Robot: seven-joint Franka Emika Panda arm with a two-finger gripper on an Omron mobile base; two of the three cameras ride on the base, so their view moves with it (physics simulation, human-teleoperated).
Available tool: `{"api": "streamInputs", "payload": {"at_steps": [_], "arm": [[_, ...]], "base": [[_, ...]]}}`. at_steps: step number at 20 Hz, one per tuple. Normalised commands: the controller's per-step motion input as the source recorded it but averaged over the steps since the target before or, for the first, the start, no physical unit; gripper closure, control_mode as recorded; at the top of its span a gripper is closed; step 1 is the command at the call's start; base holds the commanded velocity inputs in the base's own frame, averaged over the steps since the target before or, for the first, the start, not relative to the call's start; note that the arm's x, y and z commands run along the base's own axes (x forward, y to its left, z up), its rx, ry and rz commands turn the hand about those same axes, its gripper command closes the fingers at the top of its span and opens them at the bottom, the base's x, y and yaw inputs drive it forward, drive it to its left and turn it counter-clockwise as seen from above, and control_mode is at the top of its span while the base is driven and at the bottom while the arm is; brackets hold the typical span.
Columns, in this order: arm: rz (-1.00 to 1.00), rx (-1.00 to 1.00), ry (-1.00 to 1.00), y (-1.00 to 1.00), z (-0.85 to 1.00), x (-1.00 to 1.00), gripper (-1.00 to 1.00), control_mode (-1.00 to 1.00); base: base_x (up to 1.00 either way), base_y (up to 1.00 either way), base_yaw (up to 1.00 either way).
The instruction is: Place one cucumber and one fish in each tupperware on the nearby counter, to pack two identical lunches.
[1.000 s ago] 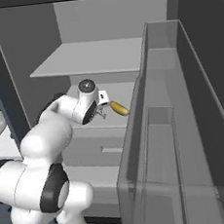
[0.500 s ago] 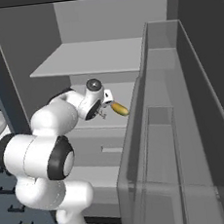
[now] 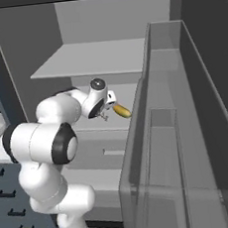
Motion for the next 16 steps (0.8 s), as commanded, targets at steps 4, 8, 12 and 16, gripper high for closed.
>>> {"api": "streamInputs", "payload": {"at_steps": [4, 8, 12, 16], "arm": [[0.00, -0.01, 0.04, 0.01, -0.28, 0.23, -1.00, -1.00], [0.00, -0.01, 0.06, 0.00, -0.34, 0.12, -1.00, -1.00], [0.01, -0.02, 0.03, 0.00, -0.41, 0.00, -1.00, -1.00], [0.04, -0.06, 0.00, 0.02, -0.57, 0.00, -1.00, -1.00]], "base": [[0.00, 0.00, 0.00], [0.00, 0.00, 0.00], [0.00, 0.00, 0.00], [0.00, 0.00, 0.00]]}}
